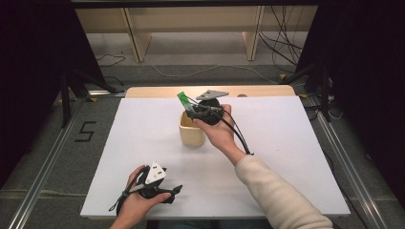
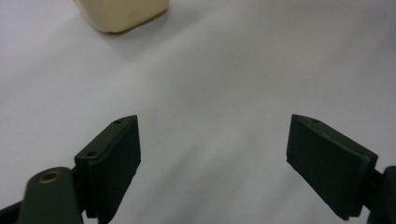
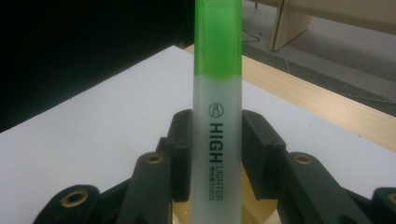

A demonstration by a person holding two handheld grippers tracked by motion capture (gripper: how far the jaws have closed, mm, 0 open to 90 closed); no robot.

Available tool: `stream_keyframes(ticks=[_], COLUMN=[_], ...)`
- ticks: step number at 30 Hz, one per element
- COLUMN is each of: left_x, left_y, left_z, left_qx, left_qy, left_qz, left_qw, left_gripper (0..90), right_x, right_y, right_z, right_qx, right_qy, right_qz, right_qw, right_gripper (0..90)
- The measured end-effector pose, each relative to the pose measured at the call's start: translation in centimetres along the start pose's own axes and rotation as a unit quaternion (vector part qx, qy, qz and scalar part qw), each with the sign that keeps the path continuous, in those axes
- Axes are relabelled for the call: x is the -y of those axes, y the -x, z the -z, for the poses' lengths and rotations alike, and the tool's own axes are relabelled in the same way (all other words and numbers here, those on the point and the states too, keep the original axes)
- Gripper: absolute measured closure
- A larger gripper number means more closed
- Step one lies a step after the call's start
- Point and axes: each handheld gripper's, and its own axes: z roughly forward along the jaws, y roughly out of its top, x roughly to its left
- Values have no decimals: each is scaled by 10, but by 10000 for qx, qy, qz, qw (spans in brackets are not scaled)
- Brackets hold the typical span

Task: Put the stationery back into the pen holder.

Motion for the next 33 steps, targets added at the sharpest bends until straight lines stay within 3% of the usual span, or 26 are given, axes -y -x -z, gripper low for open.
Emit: stream_keyframes(ticks=[2, 11, 19, 33], left_x=[0, 0, 0, 1], left_y=[0, 0, 1, 1], left_z=[0, 1, 0, -1], left_qx=[-1, -6, -8, -25], left_qy=[-2, 4, -15, -40], left_qz=[-1, 20, 25, 8], left_qw=[10000, 10000, 10000, 10000], left_gripper=[174, 174, 174, 174], right_x=[0, 9, 27, 48], right_y=[0, 2, 12, 19], right_z=[0, 16, 42, 76], right_qx=[3, 222, 245, 49], right_qy=[10, -110, -226, -338], right_qz=[30, -58, 49, 151], right_qw=[10000, 9997, 9994, 9993], right_gripper=[631, 276, 202, 199])
